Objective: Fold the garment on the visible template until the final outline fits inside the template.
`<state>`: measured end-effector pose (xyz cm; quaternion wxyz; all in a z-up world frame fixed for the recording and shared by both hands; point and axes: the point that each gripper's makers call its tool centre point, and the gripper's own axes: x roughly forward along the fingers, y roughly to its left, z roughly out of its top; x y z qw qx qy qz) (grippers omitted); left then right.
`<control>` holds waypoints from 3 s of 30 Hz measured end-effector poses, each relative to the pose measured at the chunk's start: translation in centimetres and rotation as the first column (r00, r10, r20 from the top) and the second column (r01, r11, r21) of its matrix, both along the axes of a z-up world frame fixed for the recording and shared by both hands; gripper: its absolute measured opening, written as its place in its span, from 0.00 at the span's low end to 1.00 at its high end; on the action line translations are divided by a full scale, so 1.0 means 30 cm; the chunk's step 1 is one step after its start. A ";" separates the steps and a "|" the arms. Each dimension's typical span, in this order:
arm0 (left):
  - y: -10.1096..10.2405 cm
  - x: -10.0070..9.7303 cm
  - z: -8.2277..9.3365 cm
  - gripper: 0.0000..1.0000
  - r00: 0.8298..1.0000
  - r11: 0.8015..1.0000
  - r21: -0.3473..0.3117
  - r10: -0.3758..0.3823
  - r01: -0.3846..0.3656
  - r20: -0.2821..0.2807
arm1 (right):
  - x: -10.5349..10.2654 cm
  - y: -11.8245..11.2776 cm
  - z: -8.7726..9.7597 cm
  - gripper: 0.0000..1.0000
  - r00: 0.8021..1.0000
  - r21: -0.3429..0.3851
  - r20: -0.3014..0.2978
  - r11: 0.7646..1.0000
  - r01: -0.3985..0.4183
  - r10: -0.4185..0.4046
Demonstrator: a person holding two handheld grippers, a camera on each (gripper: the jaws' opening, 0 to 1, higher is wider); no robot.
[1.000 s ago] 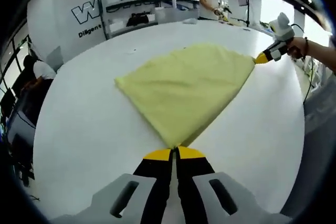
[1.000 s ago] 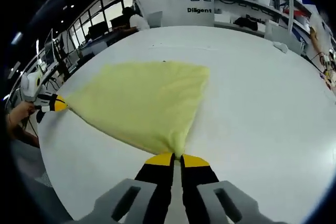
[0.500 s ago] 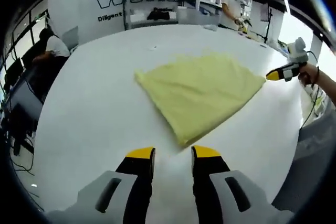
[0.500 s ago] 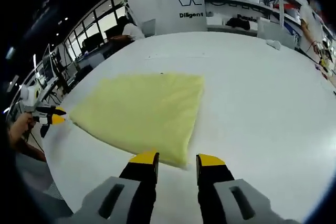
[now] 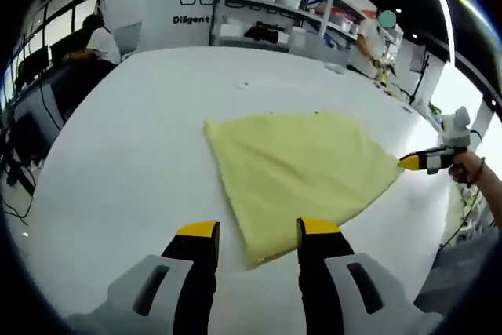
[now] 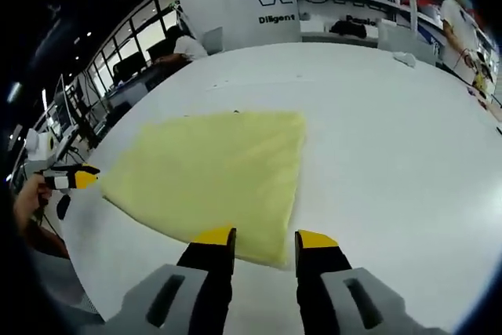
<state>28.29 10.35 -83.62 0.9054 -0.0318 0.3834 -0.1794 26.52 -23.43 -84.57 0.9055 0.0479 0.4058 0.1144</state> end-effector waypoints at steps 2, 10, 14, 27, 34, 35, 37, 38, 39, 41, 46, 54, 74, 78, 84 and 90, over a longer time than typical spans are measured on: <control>0.001 -0.003 -0.026 0.38 0.999 0.999 -0.021 0.027 -0.028 -0.044 | -0.001 0.003 -0.011 0.23 1.000 0.011 -0.015 1.000 0.003 -0.003; 0.007 -0.022 -0.055 0.22 0.998 0.999 0.032 0.015 -0.013 -0.062 | 0.001 -0.023 -0.048 0.10 0.999 -0.035 -0.042 0.999 -0.005 0.003; -0.007 -0.041 -0.079 0.15 0.995 0.998 0.043 -0.030 0.034 -0.094 | -0.003 -0.013 -0.052 0.04 0.999 -0.047 -0.046 0.999 -0.023 0.020; -0.006 -0.059 -0.093 0.06 0.988 0.974 0.173 -0.134 0.146 -0.081 | -0.018 0.008 -0.063 0.00 0.995 -0.096 -0.059 0.992 -0.081 0.076; 0.017 -0.085 -0.092 0.06 0.987 0.968 0.202 -0.135 0.150 -0.086 | -0.052 0.032 -0.060 0.00 0.992 -0.093 -0.058 0.989 -0.118 0.113; 0.021 -0.087 -0.090 0.05 0.988 0.966 0.209 -0.136 0.150 -0.077 | -0.057 0.035 -0.060 0.00 0.992 -0.092 -0.058 0.988 -0.121 0.116; 0.038 -0.099 -0.088 0.05 0.990 0.969 0.205 -0.124 0.135 -0.066 | -0.072 0.045 -0.058 0.00 0.991 -0.092 -0.057 0.987 -0.129 0.124; 0.039 -0.103 -0.089 0.05 0.991 0.973 0.194 -0.115 0.127 -0.071 | -0.074 0.047 -0.057 0.00 0.990 -0.093 -0.056 0.987 -0.131 0.126; 0.039 -0.107 -0.089 0.05 0.991 0.976 0.182 -0.107 0.119 -0.076 | -0.077 0.049 -0.057 0.00 0.990 -0.094 -0.054 0.987 -0.133 0.128; 0.057 -0.115 -0.088 0.05 0.993 0.981 0.164 -0.089 0.101 -0.077 | -0.090 0.060 -0.058 0.00 0.989 -0.096 -0.059 0.985 -0.142 0.137; 0.073 -0.136 -0.085 0.06 0.994 0.984 0.154 -0.081 0.092 -0.077 | -0.109 0.076 -0.059 0.00 0.987 -0.102 -0.061 0.982 -0.157 0.151; 0.089 -0.165 -0.090 0.06 0.994 0.986 0.141 -0.072 0.084 -0.088 | -0.135 0.090 -0.059 0.00 0.989 -0.104 -0.053 0.984 -0.142 0.137; 0.092 -0.172 -0.090 0.12 0.996 0.985 0.149 -0.075 0.083 -0.055 | -0.148 0.103 -0.070 0.00 0.985 -0.139 -0.053 0.975 -0.173 0.167; 0.080 -0.176 -0.083 0.29 0.995 0.984 0.149 -0.089 0.094 -0.044 | -0.147 0.099 -0.065 0.06 0.986 -0.124 -0.051 0.979 -0.161 0.156; 0.093 -0.182 -0.033 0.47 0.997 0.985 0.153 -0.073 0.075 -0.018 | -0.141 0.124 0.010 0.45 0.991 -0.060 0.016 0.990 -0.131 0.132; 0.082 -0.191 0.029 0.70 0.997 0.986 0.148 -0.079 0.075 0.021 | -0.153 0.147 0.064 0.56 0.986 -0.076 0.044 0.985 -0.156 0.160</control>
